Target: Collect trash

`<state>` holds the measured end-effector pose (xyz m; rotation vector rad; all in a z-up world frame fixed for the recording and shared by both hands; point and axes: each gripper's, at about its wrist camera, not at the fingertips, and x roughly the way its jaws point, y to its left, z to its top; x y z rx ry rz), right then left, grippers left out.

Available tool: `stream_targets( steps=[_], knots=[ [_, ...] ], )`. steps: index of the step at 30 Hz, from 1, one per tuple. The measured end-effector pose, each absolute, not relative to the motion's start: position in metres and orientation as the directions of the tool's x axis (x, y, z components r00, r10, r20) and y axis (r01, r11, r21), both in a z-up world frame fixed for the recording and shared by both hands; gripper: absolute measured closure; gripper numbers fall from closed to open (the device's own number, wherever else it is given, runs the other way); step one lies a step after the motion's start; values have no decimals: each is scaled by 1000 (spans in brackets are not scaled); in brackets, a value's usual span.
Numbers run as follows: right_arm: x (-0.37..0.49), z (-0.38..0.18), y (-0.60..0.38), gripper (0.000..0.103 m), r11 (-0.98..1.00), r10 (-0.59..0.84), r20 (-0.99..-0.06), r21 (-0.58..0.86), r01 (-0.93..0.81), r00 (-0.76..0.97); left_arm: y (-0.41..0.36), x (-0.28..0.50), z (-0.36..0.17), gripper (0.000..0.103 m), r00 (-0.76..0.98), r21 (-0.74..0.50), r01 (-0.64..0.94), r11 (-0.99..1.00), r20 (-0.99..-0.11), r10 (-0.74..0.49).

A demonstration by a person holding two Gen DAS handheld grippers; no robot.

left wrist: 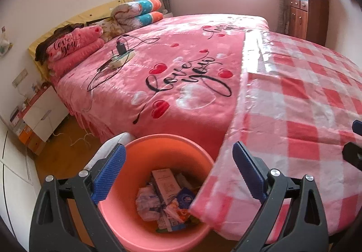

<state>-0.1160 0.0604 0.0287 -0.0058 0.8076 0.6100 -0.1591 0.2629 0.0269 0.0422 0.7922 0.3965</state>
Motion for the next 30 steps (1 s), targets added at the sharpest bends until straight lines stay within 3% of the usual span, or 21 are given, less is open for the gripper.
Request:
stream_targets(
  steps=[30],
  knots=[
    [-105, 31, -46, 9, 925, 377, -628, 212, -316, 681, 136, -121, 38, 7, 685, 228, -103, 968, -689, 236]
  ],
)
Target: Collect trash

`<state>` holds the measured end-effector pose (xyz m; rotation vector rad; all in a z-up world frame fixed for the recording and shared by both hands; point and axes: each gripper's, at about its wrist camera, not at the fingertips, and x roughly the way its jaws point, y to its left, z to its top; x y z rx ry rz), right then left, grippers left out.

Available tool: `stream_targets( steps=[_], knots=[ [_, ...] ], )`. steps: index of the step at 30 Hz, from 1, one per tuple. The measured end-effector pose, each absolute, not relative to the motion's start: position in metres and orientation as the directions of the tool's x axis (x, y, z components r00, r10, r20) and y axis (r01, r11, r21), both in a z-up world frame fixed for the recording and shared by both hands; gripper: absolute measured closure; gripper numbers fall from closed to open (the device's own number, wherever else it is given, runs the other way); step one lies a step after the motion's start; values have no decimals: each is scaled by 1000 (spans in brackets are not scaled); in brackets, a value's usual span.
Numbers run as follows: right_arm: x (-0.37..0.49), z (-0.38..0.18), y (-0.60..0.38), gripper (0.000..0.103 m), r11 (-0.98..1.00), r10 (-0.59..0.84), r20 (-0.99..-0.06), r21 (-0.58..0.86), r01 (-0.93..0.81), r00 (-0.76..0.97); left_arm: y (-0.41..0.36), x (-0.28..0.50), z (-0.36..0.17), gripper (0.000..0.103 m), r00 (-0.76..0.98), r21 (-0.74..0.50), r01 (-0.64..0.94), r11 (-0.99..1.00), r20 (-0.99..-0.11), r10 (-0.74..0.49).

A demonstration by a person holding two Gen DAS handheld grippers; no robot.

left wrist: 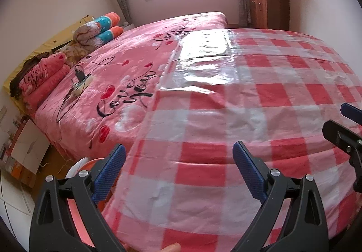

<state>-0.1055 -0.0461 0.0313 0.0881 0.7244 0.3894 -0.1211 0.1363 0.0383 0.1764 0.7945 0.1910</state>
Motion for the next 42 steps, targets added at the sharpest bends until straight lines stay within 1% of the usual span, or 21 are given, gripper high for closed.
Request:
stream_targets(
  steps=[7, 18, 32, 42],
  knots=[
    [-104, 32, -69, 9, 947, 321, -613, 182, -267, 722, 113, -115, 39, 7, 698, 211, -70, 975, -688, 199],
    [-102, 33, -96, 9, 973, 230, -596, 135, -187, 769, 82, -100, 33, 7, 687, 183, -19, 983, -712, 146],
    [-95, 34, -138, 9, 989, 131, -583, 133, -65, 802, 41, -84, 37, 7, 699, 145, 47, 988, -711, 71],
    [-92, 38, -155, 9, 995, 70, -571, 103, -13, 818, 17, -76, 37, 7, 710, 122, 76, 990, -704, 33]
  ],
)
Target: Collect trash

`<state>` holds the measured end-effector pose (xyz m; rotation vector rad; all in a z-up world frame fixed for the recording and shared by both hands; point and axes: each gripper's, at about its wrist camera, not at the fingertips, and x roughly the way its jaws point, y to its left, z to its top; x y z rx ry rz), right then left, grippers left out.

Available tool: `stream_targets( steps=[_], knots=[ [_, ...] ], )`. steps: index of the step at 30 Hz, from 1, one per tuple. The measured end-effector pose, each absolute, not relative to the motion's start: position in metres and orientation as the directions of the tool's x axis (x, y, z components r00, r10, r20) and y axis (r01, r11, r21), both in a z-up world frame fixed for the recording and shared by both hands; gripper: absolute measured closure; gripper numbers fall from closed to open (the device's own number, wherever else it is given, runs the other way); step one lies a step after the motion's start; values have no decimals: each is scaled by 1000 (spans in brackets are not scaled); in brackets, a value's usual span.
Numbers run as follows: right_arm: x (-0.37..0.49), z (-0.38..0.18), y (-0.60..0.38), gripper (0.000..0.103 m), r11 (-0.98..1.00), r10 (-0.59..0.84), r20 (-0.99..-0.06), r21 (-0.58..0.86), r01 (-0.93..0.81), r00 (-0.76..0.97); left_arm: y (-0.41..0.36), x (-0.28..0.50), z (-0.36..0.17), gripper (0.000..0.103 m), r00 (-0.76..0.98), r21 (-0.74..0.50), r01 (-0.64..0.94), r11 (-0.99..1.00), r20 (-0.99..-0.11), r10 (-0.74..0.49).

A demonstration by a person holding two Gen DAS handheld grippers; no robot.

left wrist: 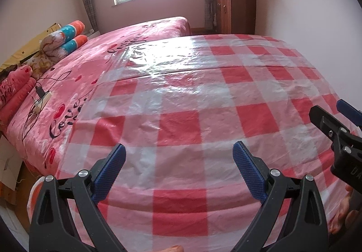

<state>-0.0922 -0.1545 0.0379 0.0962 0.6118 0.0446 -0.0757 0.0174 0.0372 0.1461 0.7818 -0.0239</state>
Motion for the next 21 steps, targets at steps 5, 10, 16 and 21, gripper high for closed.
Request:
stream_targets(
  steps=[5, 10, 16, 21],
  knots=[
    [-92, 39, -160, 9, 996, 44, -571, 89, 9, 820, 9, -74, 36, 7, 712, 114, 89, 989, -702, 17],
    [-90, 38, -164, 9, 996, 37, -574, 91, 19, 818, 4, -72, 36, 7, 715, 108, 93, 990, -699, 9],
    [-89, 37, -166, 9, 996, 31, -577, 90, 26, 816, 0, -70, 35, 7, 715, 107, 102, 989, -700, 2],
    [-88, 36, -166, 9, 996, 24, -584, 85, 32, 811, -3, -69, 34, 7, 714, 104, 112, 988, -700, -7]
  ],
)
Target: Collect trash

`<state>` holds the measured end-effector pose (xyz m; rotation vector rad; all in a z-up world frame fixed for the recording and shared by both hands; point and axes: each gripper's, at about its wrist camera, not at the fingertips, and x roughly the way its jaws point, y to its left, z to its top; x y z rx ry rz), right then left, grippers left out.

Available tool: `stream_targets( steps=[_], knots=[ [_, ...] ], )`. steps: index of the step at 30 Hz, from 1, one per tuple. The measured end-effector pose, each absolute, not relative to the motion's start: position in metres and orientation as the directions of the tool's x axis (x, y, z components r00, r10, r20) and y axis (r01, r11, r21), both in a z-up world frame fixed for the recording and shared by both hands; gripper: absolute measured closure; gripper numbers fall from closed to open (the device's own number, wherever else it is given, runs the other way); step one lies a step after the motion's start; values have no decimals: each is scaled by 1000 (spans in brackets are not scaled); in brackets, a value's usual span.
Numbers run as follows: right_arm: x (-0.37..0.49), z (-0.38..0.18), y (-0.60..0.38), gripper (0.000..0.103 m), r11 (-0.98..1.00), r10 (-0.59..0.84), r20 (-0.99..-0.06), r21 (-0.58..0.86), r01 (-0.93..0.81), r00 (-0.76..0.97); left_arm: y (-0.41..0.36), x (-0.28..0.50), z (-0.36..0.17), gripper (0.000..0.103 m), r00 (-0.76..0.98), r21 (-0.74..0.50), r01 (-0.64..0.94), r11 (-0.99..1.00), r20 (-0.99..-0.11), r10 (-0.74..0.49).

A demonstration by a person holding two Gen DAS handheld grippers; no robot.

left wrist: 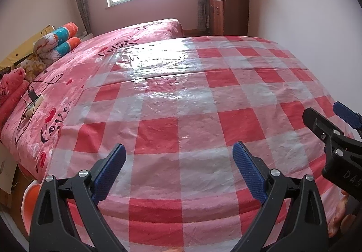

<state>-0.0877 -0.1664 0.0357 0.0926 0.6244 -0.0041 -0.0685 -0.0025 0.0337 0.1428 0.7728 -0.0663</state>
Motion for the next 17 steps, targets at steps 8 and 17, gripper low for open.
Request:
stream_targets(
  steps=[8, 17],
  knots=[
    [-81, 33, -166, 9, 996, 23, -605, 84, 35, 796, -3, -62, 28, 7, 711, 81, 112, 990, -702, -23],
    [-49, 21, -175, 7, 996, -25, -697, 47, 81, 717, -5, -35, 7, 7, 642, 61, 62, 996, -767, 7]
  ],
)
